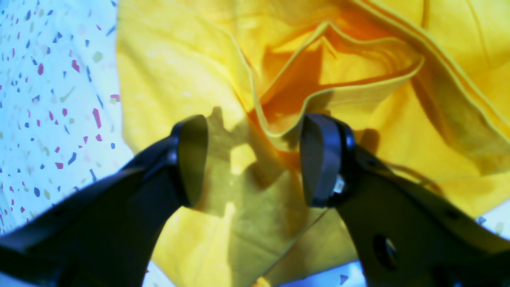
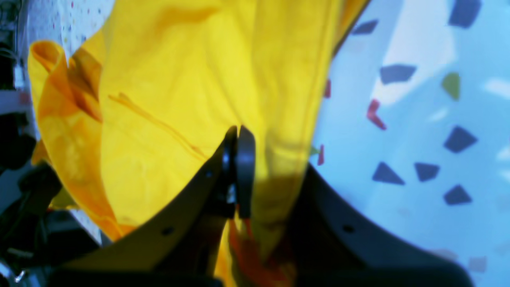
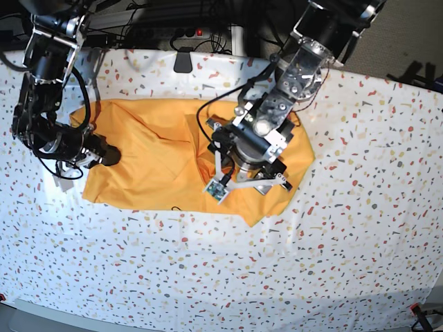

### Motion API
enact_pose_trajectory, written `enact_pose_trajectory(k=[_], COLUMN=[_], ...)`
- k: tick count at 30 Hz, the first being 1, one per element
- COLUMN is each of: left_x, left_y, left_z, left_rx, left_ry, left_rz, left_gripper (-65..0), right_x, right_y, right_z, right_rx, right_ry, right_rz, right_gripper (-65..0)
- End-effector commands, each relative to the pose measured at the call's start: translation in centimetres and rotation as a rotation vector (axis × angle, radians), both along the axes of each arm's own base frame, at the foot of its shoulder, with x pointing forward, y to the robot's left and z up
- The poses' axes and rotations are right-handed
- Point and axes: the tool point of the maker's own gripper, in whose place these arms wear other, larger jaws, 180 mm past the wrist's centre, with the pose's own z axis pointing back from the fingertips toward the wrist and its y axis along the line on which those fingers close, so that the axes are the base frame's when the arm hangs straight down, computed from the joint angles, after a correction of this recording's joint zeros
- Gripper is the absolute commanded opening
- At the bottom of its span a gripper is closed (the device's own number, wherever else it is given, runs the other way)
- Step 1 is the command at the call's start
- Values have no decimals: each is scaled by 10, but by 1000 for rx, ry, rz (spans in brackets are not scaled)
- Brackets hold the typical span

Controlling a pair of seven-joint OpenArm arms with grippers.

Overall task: Fold the T-shirt properly
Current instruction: 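Release the right gripper and move it toward the shirt's other end, then grasp the shirt end with the right gripper and fold it toward the left gripper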

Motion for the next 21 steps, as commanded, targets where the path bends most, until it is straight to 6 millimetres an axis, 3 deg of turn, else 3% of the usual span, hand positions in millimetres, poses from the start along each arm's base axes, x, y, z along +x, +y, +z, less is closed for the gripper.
enact_pose_trajectory(k=[1,9,16,21], left_x=[9,15,20,17], left_y=[-5,0,-6,14], left_z=[16,28,93,82], left_rx=[-21,-11,-138,-59], left_ry=[-47,-96,-258,-266], left_rz=[-1,31,54,76], left_gripper=[-293,-293,-293,-293], right_x=[21,60,82,92], right_y=[-5,2,-2,-5], right_z=[26,74,102,119], right_rx=[9,45,28,10], right_ry=[-78,-176,-240,-263], right_rz=[-5,27,24,38], right_gripper=[-650,-650,-650,-650])
